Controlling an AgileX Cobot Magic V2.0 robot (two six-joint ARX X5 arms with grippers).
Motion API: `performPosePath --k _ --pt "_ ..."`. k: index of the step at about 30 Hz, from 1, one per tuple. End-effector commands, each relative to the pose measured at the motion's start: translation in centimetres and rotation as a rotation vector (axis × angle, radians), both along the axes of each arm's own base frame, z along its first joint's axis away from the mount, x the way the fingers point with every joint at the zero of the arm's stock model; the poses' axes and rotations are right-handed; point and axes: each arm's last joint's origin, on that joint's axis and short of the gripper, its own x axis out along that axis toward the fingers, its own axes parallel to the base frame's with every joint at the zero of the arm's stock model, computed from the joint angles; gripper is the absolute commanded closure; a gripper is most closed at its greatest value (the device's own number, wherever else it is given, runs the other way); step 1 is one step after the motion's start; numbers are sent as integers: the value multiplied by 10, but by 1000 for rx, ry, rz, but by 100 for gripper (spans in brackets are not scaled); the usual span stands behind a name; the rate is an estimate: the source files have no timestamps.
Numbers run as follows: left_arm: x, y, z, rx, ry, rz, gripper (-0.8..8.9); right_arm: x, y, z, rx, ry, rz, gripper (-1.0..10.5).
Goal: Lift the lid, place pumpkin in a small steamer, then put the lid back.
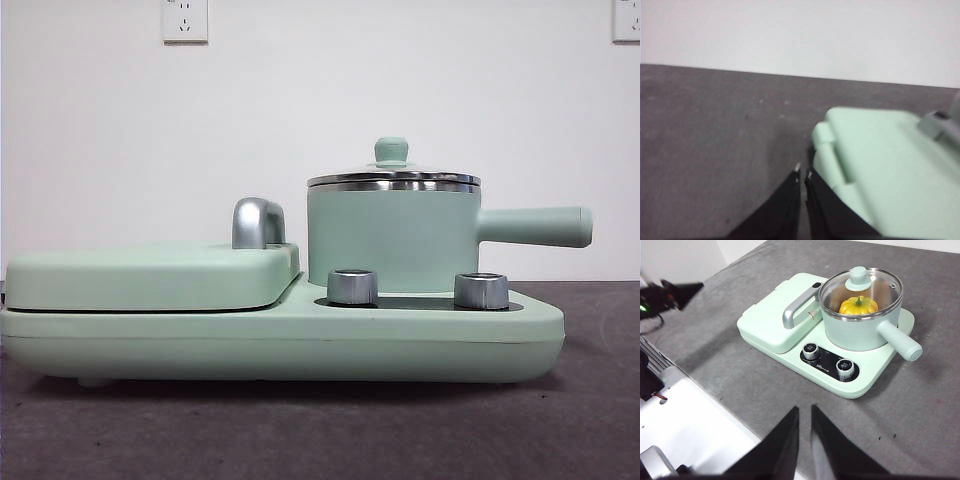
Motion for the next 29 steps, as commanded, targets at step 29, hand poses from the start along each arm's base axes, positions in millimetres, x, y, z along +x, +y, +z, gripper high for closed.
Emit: performPosePath --k 29 --pt "7 5 -47 18 65 73 794 -1 -1 3 4 -21 10 912"
